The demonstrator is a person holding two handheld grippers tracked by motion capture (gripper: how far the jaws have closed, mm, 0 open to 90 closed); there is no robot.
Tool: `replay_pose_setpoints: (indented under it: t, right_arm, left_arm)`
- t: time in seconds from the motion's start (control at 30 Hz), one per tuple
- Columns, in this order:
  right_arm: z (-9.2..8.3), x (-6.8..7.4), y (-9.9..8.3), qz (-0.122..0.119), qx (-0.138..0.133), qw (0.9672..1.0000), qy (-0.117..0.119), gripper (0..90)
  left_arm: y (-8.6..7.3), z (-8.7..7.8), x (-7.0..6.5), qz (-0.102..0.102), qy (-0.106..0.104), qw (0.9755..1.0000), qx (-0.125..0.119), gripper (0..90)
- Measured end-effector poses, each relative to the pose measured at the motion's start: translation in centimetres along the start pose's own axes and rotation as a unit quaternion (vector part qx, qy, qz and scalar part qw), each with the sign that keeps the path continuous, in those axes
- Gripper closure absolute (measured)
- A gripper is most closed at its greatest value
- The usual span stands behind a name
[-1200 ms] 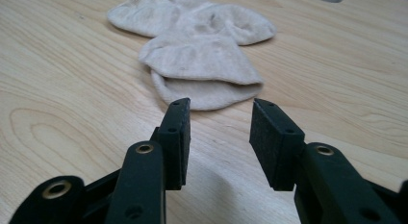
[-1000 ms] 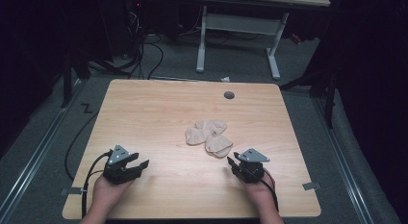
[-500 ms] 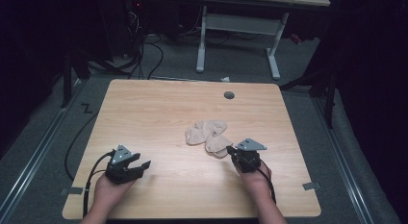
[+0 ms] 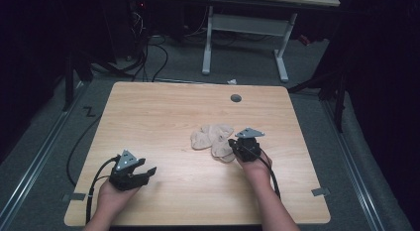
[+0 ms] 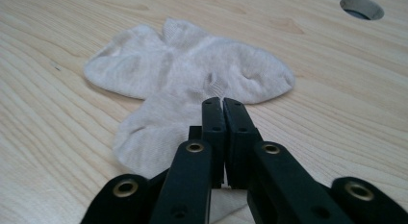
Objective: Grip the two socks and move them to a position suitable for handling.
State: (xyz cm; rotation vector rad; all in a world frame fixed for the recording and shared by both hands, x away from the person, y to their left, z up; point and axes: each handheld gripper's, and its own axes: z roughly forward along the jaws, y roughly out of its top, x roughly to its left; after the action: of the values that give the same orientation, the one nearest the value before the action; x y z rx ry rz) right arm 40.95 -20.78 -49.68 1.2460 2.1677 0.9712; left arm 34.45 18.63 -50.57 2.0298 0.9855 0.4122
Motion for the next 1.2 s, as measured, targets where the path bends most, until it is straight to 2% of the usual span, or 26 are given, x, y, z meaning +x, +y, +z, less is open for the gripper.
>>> replay_pose_setpoints:
  t: [0.17,0.37,0.47,0.53,0.67,0.77,1.0,1.2]
  right_arm:
    - [0.9,-0.3,-0.4,0.013,0.022,0.9997,0.002,85.9]
    - [1.8,-0.4,-0.8,0.015,0.038,0.9991,0.002,82.9]
    - [2.4,-0.2,-1.2,0.008,0.052,0.9986,-0.004,82.8]
    - [2.4,-0.1,-1.5,0.01,0.045,0.9989,-0.006,82.9]
    - [2.2,0.1,-1.5,0.014,0.052,0.9985,-0.011,83.1]
    - [2.1,0.4,-1.8,0.013,0.045,0.9988,-0.015,83.3]
    - [1.3,1.4,-2.4,0.002,0.045,0.999,-0.007,83.4]
    - [0.6,2.2,-2.9,0.002,0.044,0.999,0.002,83.4]
  left_arm:
    - [0.0,0.2,-0.1,0.007,0.002,1.0,0.004,43.1]
    - [0.0,0.3,-0.1,0.008,0.002,0.9999,0.007,43.1]
    - [0.0,0.2,-0.2,0.008,0.001,1.0,0.005,43.1]
    - [0.0,0.1,-0.2,0.008,0.002,1.0,0.004,43.1]
    - [0.0,0.1,-0.3,0.011,0.002,0.9999,0.006,43.0]
    - [0.0,0.1,-0.3,0.009,0.001,1.0,0.003,43.0]
    - [0.0,0.2,-0.5,0.014,0.0,0.9999,0.005,42.7]
    - [0.1,0.1,-0.6,0.016,0.003,0.9999,0.0,42.8]
